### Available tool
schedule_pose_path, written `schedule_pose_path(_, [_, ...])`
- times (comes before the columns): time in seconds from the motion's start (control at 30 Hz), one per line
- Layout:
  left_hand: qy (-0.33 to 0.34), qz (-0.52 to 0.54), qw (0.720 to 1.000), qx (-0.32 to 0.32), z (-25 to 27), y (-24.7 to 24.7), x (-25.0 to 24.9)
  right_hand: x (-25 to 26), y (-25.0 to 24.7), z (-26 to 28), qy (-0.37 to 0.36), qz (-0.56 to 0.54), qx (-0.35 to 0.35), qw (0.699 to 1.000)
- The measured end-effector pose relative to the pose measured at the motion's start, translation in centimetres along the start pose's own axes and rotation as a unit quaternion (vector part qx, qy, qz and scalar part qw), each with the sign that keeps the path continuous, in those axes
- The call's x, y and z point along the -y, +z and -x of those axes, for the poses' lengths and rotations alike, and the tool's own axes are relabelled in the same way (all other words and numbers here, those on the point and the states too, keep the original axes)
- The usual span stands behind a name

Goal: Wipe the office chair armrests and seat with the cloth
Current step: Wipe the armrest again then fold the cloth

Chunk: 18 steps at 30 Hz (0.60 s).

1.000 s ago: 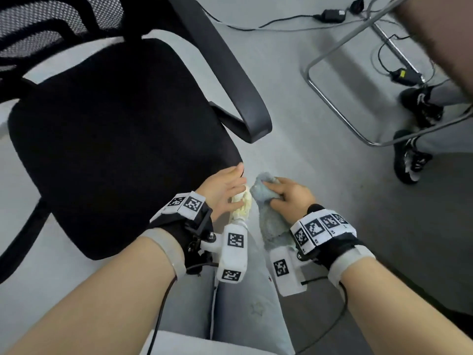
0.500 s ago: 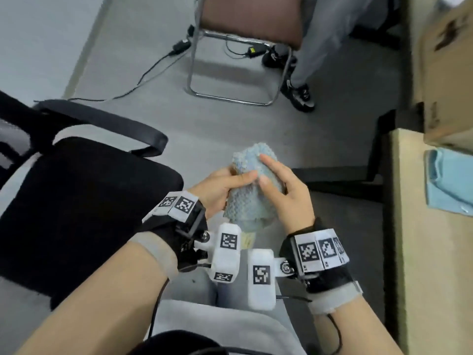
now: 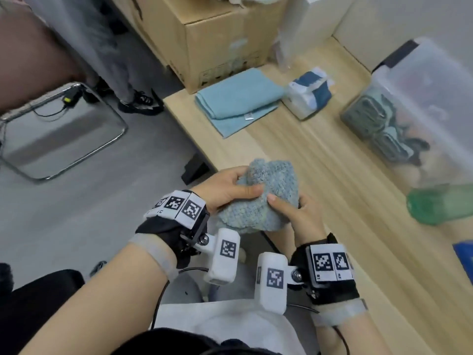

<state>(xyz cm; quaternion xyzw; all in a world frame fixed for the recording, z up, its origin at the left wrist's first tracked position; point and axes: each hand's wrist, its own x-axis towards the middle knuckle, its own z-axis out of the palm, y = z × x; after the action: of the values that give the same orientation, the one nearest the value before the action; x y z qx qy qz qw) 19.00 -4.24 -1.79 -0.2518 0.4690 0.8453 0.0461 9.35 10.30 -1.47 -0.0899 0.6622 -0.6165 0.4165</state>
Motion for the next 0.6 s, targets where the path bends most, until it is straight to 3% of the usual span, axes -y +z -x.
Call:
schedule_pose_path(0.2, [-0.051, -0.133, 0.989, 0.039, -7.5, 4.7, -2.9, 0.5, -8.1, -1.8, -0.037, -0.043, -0.162, 0.985])
schedule_pose_path(0.33, [-0.069, -0.227, 0.97, 0.048, -11.4, 7.2, -4.9, 0.6, -10.6, -2.3, -0.036, -0.043, -0.221, 0.974])
schedule_pose_path(0.47, [-0.087, -0.229, 0.968, 0.048, -14.9, 9.0, -5.1, -0.3, -11.8, -2.3, 0.046, -0.133, -0.235, 0.962])
schedule_pose_path(0.6, [-0.132, -0.284, 0.947, 0.076, -17.3, 9.2, -3.3, -2.2, -12.8, -2.7, 0.117, -0.097, -0.334, 0.93])
